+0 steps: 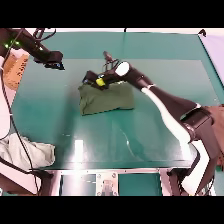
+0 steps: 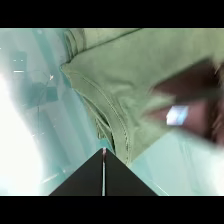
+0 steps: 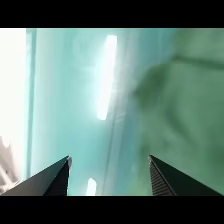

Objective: Fold the shirts.

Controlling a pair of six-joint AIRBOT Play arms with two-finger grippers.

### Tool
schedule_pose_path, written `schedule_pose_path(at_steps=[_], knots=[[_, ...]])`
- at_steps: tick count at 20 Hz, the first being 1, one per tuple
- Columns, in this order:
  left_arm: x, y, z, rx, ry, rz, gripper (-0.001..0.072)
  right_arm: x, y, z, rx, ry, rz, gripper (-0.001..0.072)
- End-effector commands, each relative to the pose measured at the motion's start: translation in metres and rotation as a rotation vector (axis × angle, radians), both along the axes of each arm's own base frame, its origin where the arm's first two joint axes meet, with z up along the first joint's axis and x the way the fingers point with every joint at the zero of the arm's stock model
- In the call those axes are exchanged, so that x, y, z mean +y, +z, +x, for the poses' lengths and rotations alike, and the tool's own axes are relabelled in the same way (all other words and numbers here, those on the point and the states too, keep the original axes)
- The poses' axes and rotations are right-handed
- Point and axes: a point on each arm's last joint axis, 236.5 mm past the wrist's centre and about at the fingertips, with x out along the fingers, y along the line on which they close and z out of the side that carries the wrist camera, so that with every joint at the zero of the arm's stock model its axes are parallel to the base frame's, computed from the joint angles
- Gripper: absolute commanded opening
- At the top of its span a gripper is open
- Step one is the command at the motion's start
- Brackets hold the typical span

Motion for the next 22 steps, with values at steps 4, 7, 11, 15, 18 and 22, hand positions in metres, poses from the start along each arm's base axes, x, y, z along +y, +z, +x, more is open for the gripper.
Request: schedule_pose_path(at_steps=[4, 7, 11, 15, 18, 22], knots=[[0.002, -0.001, -0.001, 0.004, -0.002, 0.005, 0.0022, -0.218, 0.012, 0.021, 0.113, -0.081, -0.289, 0.0547], [0.001, 0.0, 0.0, 0.002, -0.001, 0.004, 0.0022, -0.275, -0.011, -0.001, 0.201, -0.026, -0.369, 0.0547], [0.001, 0.0, 0.0, 0.002, 0.002, 0.003, 0.0021, -0.273, -0.078, -0.033, 0.301, 0.045, -0.357, 0.0609], [0.001, 0.0, 0.0, 0.006, 0.011, -0.003, 0.0021, -0.222, -0.105, -0.031, 0.313, 0.07, -0.15, 0.0609], [0.0, 0.0, 0.0, 0.011, 0.022, -0.006, 0.0022, -0.19, -0.115, -0.027, 0.304, 0.068, -0.093, 0.0608], [0.0, 0.0, 0.0, 0.011, 0.021, -0.006, 0.0021, -0.157, -0.099, -0.018, 0.251, 0.072, -0.037, 0.003]])
